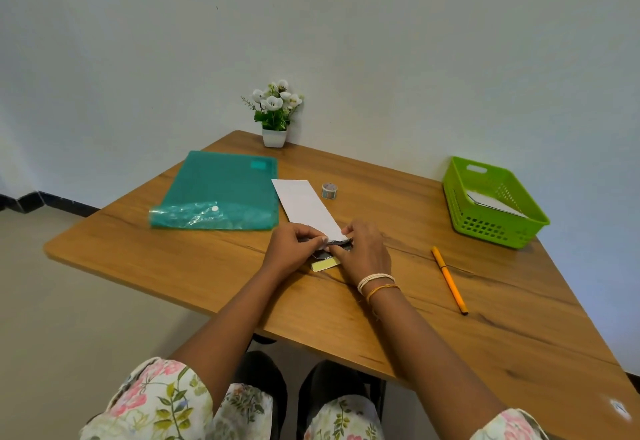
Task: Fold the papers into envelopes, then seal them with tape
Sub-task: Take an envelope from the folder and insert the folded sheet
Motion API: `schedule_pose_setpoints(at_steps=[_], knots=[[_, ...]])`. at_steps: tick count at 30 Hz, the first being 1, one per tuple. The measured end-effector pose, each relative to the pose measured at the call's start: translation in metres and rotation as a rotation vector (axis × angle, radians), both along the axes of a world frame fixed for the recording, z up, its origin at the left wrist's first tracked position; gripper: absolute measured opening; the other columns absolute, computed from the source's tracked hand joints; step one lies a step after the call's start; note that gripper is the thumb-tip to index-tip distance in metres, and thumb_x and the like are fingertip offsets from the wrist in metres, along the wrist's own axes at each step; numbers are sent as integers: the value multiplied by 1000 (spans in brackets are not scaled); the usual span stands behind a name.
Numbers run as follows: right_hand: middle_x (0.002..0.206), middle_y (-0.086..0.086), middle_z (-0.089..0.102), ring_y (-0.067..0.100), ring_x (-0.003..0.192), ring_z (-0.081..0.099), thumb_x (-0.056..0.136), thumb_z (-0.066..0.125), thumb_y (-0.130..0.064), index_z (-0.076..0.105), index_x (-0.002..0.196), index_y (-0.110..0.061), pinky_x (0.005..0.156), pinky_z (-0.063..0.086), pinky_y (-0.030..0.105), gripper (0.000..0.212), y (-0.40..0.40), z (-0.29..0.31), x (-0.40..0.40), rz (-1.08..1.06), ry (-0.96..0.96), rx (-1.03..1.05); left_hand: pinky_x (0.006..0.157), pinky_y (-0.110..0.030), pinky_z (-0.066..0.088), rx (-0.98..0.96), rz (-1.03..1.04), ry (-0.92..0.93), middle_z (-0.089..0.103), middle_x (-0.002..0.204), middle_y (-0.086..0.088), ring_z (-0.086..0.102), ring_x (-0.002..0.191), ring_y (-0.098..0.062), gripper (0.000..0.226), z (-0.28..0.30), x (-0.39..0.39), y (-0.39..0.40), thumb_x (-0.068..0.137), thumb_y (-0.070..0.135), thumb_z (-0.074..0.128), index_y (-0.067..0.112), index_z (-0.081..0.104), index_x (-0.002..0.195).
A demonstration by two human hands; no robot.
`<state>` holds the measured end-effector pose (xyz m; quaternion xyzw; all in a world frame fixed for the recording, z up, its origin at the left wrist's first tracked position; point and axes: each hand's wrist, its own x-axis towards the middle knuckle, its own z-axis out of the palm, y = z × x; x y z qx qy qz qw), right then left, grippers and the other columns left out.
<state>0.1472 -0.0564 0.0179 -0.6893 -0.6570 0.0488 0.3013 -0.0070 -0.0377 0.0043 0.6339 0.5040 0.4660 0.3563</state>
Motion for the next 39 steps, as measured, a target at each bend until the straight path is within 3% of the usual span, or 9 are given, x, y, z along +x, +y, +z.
schedule_pose_setpoints(at_steps=[4,7,10,18,21,28,32,37,39], knots=[[111,-1,54,15,96,57,76,76,-34,60,110,-29,76,54,27,38,-2,-6,17,132,156,-38,70,-20,56,-2,-15,50,73,80,14,67,79,-3,9,-1,0,0,81,24,75,22,78,89],[112,-10,55,7,99,57,73,72,-19,61,112,-35,72,50,9,43,-11,-2,34,307,316,-81,70,-21,56,10,-26,83,74,84,10,67,82,-4,12,3,1,-1,82,24,74,20,77,92],[115,-9,54,4,104,52,75,66,-8,60,119,-30,82,46,6,50,-19,-4,43,401,132,-64,72,-24,57,4,-27,70,74,86,8,68,83,-7,13,5,2,-3,82,25,74,18,77,93],[89,-6,70,2,80,59,79,75,-23,75,89,-20,71,45,9,10,-24,-12,43,327,145,114,86,-34,53,-6,-78,111,75,91,1,65,96,-4,21,5,2,-11,88,34,65,19,79,86],[90,-6,71,2,80,59,84,70,-25,75,91,-20,72,48,17,10,-23,-12,41,325,130,103,93,-37,50,-27,-76,196,73,106,-4,61,108,-8,21,4,3,-11,88,37,64,22,78,89],[92,-9,68,4,73,57,80,73,-30,73,98,-28,67,50,19,18,-16,-12,35,218,135,30,87,-23,47,9,-92,295,70,101,15,58,105,-5,9,3,3,-12,82,30,72,31,76,90],[91,-6,63,4,76,55,81,70,-30,75,91,-25,67,46,17,11,-17,-13,31,213,84,21,97,-29,45,132,-80,522,67,118,15,53,117,-7,17,-1,4,-16,87,30,67,32,74,102],[93,-5,62,10,88,55,83,66,-31,75,94,-25,71,44,20,15,-25,-12,28,173,-16,44,116,-35,16,297,-115,771,57,133,17,38,135,-5,35,-5,3,-24,91,50,53,35,65,120],[98,-3,67,14,92,59,83,65,-28,75,98,-25,74,46,22,18,-25,-7,21,89,-7,1,113,-33,24,242,-120,737,55,135,15,42,133,-7,37,-3,2,-25,90,50,54,35,62,123]])
